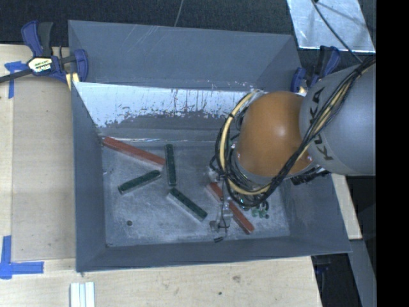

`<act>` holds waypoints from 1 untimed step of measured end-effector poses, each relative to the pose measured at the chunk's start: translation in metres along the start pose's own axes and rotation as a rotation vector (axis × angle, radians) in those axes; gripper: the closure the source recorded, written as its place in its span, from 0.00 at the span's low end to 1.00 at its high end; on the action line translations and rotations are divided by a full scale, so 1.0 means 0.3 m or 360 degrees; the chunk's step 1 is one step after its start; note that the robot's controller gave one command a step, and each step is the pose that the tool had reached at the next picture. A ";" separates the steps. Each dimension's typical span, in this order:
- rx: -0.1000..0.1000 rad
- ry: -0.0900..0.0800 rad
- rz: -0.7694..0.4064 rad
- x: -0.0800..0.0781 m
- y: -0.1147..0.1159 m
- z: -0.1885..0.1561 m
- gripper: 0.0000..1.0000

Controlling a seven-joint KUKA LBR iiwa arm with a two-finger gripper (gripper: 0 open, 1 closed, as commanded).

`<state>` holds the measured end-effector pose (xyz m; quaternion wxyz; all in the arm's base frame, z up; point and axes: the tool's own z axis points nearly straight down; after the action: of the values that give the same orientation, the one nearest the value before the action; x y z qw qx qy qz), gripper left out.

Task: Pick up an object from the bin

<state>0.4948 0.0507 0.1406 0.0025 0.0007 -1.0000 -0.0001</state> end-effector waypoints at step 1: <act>-0.0001 -0.0012 0.0003 -0.007 -0.001 -0.011 0.00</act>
Offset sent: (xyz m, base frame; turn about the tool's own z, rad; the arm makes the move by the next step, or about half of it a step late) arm 0.0365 -0.0351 -0.0625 0.1757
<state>0.4968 0.0505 0.1439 -0.0013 -0.0003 -1.0000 -0.0003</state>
